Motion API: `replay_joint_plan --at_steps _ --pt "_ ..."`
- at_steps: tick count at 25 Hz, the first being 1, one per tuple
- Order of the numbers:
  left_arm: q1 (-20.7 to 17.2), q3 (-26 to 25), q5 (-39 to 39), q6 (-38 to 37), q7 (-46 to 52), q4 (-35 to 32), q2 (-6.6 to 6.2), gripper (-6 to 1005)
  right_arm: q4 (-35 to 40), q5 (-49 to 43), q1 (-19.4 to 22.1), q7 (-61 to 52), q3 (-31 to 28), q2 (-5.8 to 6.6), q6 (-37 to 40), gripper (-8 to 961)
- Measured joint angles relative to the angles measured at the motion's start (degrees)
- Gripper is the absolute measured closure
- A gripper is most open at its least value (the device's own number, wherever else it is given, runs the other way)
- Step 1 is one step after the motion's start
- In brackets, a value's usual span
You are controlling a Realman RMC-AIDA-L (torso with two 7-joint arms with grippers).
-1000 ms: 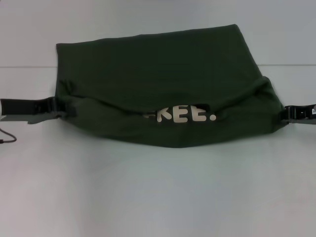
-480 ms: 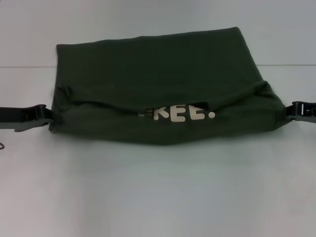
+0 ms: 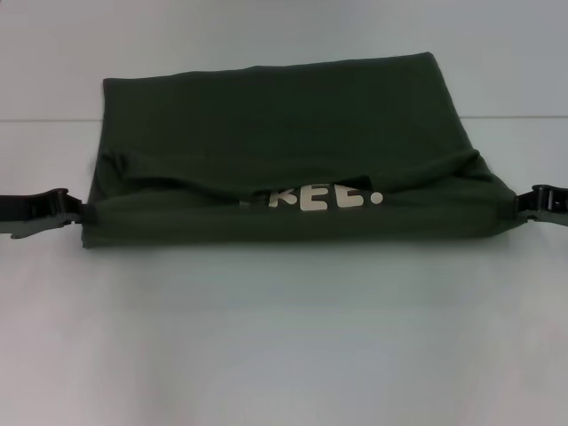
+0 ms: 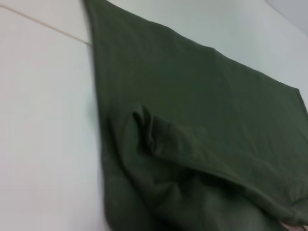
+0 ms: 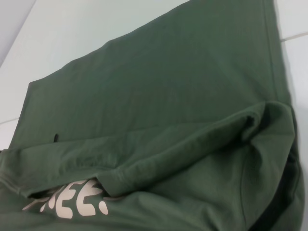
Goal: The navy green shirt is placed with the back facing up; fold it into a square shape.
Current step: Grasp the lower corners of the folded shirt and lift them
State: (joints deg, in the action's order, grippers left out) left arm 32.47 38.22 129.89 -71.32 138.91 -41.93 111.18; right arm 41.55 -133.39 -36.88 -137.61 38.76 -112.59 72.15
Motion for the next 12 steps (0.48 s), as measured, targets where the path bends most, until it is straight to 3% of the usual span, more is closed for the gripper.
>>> replay_joint_plan --at_steps 6,12 --pt "-0.31 -0.43 0.89 -1.33 -1.89 -0.25 0.00 998 0.02 0.04 0.61 0.07 -0.18 0.04 2.42 909" --pt "-1.69 -0.32 0.90 -10.05 -5.24 -3.04 0.10 998 0.06 0.06 1.29 -0.16 -0.23 0.03 7.76 909"
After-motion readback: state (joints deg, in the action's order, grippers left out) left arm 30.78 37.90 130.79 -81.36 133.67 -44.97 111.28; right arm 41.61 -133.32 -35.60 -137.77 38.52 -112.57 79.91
